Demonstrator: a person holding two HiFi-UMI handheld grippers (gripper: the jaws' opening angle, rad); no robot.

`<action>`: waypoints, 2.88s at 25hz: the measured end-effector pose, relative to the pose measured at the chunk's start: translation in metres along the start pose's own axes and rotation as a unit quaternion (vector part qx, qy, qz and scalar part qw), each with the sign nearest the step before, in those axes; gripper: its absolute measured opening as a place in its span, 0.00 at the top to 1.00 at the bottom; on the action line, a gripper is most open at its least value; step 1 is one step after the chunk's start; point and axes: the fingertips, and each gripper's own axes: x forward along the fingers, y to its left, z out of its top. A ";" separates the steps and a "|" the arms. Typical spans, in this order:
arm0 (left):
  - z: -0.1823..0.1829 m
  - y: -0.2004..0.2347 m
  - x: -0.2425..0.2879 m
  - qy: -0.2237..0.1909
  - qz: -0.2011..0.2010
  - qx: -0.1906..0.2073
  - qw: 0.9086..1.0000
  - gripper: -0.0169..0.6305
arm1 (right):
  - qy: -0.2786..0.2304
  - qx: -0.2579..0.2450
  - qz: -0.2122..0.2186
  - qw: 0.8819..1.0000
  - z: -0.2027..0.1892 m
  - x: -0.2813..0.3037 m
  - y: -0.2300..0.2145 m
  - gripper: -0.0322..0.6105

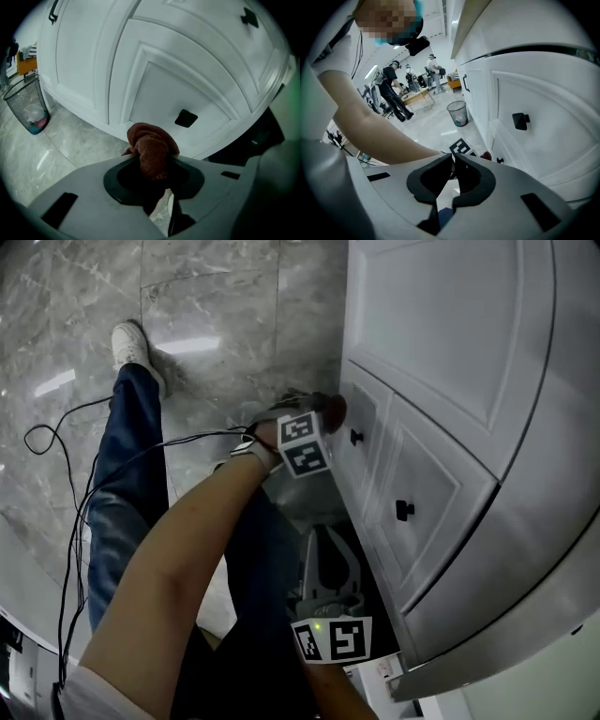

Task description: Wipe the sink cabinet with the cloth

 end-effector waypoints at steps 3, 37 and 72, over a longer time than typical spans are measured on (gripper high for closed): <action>-0.001 -0.002 0.010 -0.017 0.005 0.004 1.000 0.81 | 0.002 -0.012 0.006 1.000 -0.006 -0.001 -0.004 0.89; 0.063 -0.081 -0.030 -0.092 -0.086 -0.059 0.990 0.81 | -0.024 0.077 -0.099 0.992 -0.002 -0.024 -0.015 0.89; 0.026 -0.137 0.007 -0.073 -0.173 -0.101 0.977 0.82 | 0.006 0.083 -0.096 0.992 -0.047 -0.030 -0.031 0.89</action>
